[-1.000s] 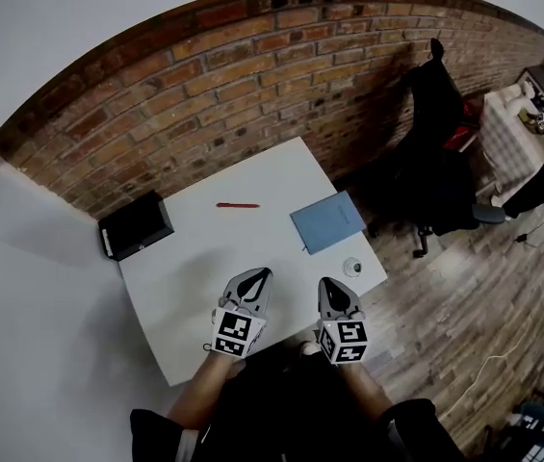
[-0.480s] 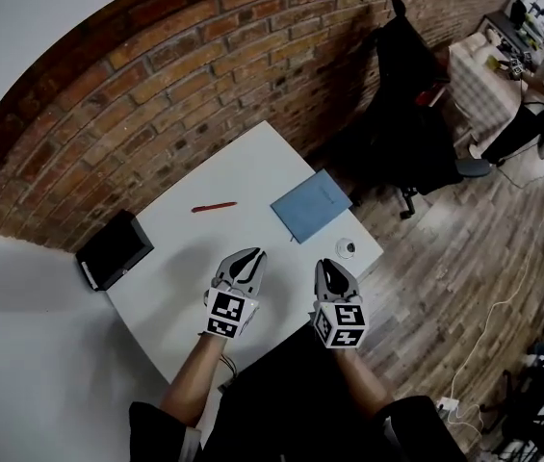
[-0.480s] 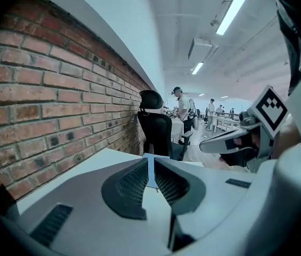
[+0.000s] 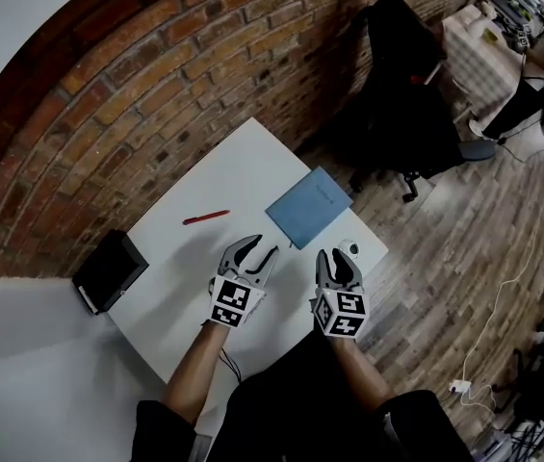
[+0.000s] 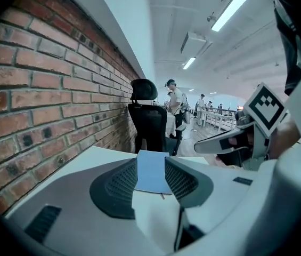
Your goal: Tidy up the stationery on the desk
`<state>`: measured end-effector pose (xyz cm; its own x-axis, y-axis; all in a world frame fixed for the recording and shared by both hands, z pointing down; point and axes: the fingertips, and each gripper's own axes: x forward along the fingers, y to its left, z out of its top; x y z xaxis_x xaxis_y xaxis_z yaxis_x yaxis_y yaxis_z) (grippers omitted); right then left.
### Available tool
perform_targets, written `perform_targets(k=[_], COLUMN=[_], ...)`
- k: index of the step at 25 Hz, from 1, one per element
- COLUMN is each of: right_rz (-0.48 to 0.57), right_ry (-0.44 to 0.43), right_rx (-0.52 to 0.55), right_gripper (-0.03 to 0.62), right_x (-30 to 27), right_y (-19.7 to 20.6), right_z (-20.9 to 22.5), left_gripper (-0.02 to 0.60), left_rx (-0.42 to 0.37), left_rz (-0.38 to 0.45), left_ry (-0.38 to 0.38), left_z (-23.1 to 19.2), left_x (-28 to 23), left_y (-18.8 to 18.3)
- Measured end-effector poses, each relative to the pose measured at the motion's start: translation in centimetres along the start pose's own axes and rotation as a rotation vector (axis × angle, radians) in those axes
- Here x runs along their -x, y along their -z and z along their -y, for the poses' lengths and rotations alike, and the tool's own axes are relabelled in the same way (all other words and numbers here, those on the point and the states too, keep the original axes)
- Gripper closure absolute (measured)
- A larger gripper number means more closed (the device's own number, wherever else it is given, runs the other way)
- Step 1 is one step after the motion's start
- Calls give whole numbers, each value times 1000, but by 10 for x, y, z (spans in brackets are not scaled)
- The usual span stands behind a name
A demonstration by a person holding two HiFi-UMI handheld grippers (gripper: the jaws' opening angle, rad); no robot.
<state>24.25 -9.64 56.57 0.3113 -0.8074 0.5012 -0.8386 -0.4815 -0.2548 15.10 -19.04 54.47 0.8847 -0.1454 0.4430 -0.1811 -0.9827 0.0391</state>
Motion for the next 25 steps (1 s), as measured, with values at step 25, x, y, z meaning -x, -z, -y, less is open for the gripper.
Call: perform_targets(k=[25], right_rz=[-137], right_ry=[100], right_rx=[-152], right_gripper=[441], right_x=[-87], right_y=[42], right_z=[51], left_gripper=[357], left_rx=[53], left_rz=[-156], left_ry=[144], left_z=[-38], left_x=[-131], left_y=[53])
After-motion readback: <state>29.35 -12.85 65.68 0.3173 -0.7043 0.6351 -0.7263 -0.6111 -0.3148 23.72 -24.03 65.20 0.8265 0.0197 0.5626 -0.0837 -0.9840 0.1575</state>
